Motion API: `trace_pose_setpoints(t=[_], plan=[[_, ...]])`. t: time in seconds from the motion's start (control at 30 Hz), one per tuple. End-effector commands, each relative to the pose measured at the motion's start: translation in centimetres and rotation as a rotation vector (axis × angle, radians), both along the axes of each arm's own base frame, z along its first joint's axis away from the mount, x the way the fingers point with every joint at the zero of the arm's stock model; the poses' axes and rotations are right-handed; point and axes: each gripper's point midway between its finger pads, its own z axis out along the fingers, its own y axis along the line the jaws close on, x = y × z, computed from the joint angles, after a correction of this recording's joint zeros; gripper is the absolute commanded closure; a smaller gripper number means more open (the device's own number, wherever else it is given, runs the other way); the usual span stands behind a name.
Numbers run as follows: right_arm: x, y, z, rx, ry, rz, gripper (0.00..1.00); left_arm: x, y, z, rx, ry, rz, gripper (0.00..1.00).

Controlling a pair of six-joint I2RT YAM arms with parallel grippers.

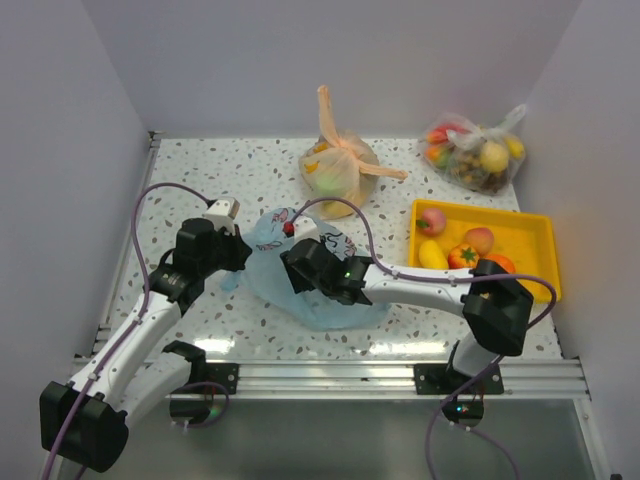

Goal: Untie the knot of the plastic bag and take out the fruit

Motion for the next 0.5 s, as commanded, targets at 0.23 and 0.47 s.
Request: trace_pose_setpoints(t=[0.23, 0.47], plan=[[5.2, 1.9, -1.7, 0.112, -0.002, -0.136, 0.27, 0.5, -0.1, 0.4, -0.001, -0.031, -0.011, 1.0], [5.4, 3.5, -5.0, 0.079, 0.05, -0.112, 0.25, 0.5, -0.1, 0.3, -0.001, -0.029, -0.009, 1.0]])
